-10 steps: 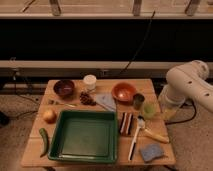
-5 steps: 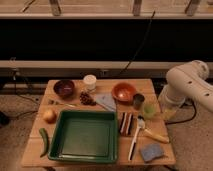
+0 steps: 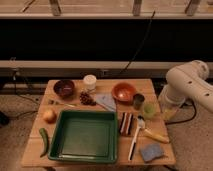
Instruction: Place eraser in tray
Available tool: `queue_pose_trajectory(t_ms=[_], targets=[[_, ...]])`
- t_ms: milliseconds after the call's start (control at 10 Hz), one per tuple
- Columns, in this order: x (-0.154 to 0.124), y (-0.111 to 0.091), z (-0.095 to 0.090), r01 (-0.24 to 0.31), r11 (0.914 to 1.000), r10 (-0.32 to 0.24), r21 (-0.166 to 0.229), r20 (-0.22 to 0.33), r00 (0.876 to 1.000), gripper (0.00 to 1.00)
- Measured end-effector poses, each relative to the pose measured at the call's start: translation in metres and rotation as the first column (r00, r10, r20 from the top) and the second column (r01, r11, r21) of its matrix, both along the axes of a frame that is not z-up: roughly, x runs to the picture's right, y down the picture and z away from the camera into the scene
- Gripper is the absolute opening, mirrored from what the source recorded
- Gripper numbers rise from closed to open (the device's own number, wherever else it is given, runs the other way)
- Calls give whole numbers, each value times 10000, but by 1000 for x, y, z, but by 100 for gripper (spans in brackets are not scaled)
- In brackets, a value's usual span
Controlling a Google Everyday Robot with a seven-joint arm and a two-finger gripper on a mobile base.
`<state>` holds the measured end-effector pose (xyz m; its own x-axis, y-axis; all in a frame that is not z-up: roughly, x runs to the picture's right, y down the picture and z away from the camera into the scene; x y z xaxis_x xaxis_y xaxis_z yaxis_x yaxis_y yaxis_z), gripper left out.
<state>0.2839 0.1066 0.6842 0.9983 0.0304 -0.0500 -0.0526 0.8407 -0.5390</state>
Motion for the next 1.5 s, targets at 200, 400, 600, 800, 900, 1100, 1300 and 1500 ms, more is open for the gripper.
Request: queue_pose_trajectory(t_ms=[200, 400, 600, 800, 900, 1100, 1300, 1500], targets=[[0, 0, 0, 0, 10000, 0, 0, 0, 10000, 65], [0, 0, 0, 0, 10000, 0, 0, 0, 10000, 65], [0, 0, 0, 0, 10000, 0, 0, 0, 10000, 65], [0, 0, 0, 0, 10000, 0, 0, -1, 10000, 65], [0, 0, 0, -2, 10000, 2, 5, 0, 10000, 65], [-1, -6, 10, 129, 9999, -127, -40, 323, 9994, 65], [-28, -5, 30, 506, 9983, -469, -299, 1139, 9924, 65], [-62, 4, 48, 924, 9946, -824, -465, 1843, 9794, 65]])
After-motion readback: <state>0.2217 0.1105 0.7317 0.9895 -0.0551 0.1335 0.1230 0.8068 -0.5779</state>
